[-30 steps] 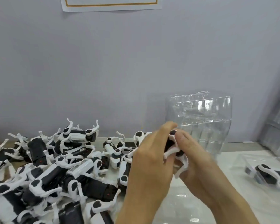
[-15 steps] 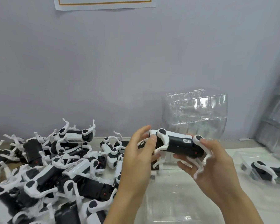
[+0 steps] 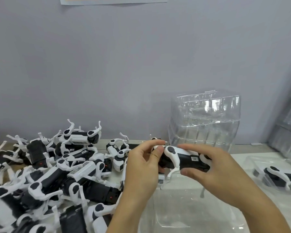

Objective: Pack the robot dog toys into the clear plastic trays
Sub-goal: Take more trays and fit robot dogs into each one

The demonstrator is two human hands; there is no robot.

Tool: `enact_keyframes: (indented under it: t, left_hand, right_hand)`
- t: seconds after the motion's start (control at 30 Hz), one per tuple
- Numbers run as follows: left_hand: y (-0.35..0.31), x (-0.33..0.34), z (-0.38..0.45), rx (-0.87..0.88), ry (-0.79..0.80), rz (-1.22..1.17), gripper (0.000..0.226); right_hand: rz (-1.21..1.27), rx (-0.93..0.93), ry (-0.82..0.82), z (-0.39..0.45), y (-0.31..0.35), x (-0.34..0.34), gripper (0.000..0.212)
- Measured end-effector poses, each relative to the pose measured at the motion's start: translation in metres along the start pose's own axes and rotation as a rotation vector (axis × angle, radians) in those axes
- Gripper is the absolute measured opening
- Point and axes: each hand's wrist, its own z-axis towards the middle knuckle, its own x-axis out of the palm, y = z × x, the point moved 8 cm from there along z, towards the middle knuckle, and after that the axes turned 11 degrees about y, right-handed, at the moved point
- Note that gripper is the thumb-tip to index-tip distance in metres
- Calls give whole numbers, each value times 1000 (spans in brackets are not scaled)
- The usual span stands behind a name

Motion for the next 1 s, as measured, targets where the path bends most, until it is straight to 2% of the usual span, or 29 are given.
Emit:
enact_keyframes:
  t: [0.17,0.27,0.37,0.43,0.63,0.83,1.0]
  left_hand:
    - [12,11,-1,-85,144,48,12]
    - [23,7,-2,-162,160,305,15]
    - [37,9,-4,-238,274,642,22]
    - [44,9,-8,-279,329,728,20]
    - [51,8,-9,-335,327,810,27]
    - [62,6,-6,-360,325,758,20]
    - [71,1,-5,-386,327,737,26]
  right_hand:
    - [-71,127,59,-3,-12,-3,34]
    - [-45,181,80,-7,-23,-4,42]
    - [-29,205,90,-8,-29,-4,44]
    - [-1,214,114,-7,-30,0,42]
    - [15,245,221,-6,-34,12,37]
    - [-126,355,250,-7,-49,18,41]
    - [-144,402,319,-6,-51,32,32]
